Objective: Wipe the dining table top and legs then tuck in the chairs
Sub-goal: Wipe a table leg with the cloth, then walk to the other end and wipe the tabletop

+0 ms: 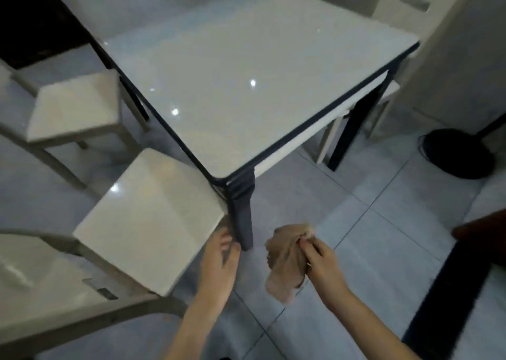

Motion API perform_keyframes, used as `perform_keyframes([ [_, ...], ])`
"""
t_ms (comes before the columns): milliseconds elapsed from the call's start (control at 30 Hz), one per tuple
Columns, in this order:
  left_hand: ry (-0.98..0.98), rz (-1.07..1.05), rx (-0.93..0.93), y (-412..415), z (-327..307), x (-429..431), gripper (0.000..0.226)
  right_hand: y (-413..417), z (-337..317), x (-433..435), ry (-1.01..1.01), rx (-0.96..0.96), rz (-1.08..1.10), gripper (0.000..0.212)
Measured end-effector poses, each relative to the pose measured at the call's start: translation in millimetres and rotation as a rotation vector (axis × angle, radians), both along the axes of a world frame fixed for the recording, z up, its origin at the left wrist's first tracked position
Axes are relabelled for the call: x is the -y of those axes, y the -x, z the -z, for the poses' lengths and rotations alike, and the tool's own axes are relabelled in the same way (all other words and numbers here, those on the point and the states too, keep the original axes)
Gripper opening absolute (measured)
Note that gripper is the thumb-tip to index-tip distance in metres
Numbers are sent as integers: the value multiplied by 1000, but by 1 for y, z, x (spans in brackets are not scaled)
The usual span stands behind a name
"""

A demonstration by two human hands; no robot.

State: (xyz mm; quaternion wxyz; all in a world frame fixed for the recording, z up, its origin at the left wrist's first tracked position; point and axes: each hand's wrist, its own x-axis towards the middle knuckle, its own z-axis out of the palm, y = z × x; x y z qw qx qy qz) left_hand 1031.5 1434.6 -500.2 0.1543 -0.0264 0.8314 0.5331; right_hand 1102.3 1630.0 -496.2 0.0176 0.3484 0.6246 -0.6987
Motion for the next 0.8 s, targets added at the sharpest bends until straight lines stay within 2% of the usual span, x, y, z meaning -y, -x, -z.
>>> perform_keyframes([
  [133, -19, 7, 101, -76, -130, 25, 27, -58, -146, -4, -89, -13, -61, 17],
  [233, -16, -14, 86, -116, -203, 55, 16, -93, -229, 1, -162, -31, -141, 14],
  [333, 22, -43, 64, -154, -240, 78, 9, -129, -268, 2, -206, -69, -168, 12],
  [467, 80, -161, 53, -223, -259, 97, 15, -182, -265, 7, -219, -18, -247, 11],
  [567, 112, -275, 142, -285, -254, 112, 15, -205, -251, 10, -191, 44, -293, 12],
  [600, 105, -322, 180, -306, -249, 118, 14, -212, -247, 9, -156, 65, -346, 12],
  [633, 96, -372, 206, -328, -245, 126, 13, -216, -238, 10, -174, 62, -500, 14],
  [667, 67, -439, 234, -348, -242, 134, 12, -214, -232, 13, -183, 2, -565, 23],
  [700, 32, -523, 274, -367, -240, 143, 8, -216, -220, 13, -25, 59, -491, 39],
  [733, -5, -614, 305, -385, -234, 154, 8, -220, -209, 14, -64, -160, -533, 52],
  [767, -34, -700, 332, -402, -228, 165, 15, -225, -199, 16, -223, -150, -646, 63],
  [800, -62, -776, 348, -421, -217, 176, 20, -227, -203, 36, -153, -120, -685, 74],
])
